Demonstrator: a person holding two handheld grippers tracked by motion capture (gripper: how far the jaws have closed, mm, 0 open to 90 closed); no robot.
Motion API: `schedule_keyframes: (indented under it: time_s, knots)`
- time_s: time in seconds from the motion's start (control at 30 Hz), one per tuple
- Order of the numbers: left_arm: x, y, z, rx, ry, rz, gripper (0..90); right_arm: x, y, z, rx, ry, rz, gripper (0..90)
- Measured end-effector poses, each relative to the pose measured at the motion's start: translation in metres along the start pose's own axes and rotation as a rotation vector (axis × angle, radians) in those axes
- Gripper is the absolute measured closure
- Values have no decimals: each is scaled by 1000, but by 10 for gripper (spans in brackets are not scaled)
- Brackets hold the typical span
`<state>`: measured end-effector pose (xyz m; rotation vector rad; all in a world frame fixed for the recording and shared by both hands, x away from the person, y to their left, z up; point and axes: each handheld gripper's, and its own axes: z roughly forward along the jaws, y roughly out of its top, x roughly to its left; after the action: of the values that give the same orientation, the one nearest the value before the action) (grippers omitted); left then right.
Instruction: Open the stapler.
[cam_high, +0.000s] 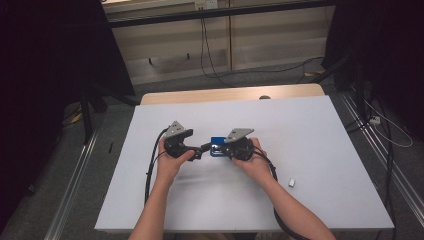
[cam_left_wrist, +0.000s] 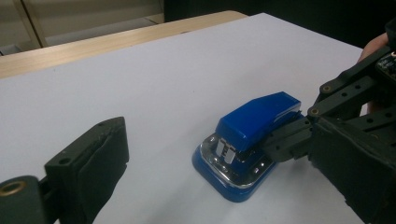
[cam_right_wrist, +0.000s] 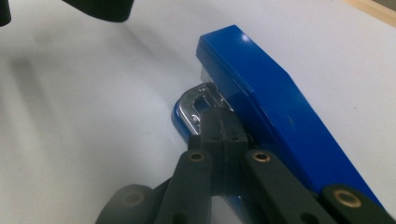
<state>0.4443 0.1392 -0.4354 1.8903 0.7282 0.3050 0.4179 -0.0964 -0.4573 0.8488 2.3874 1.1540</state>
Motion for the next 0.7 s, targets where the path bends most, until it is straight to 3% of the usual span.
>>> schedule_keyframes:
  time_s: [0.13,0.17,0.23,0.33,0.5,0.6,0.7]
  knots:
    - [-1,-1,2,49,14,16,229,-1,-1,0,-4,5,7,900]
    - [-1,-2,2,63,25,21,300,-1,-1,0,-7,8,10,900]
    - [-1,-4,4,80,2,10,455,-2,-2,0,-9,9,17,900]
    - [0,-6,7,118,1,18,602,-1,-2,0,-7,8,17,900]
    - [1,-8,11,122,-17,-1,835,-1,-3,0,-15,8,22,900]
    - [0,-10,16,147,-20,7,900,-1,-2,0,-8,5,14,900]
    - [-1,-11,20,158,-28,14,900,-1,-2,-1,-8,6,19,900]
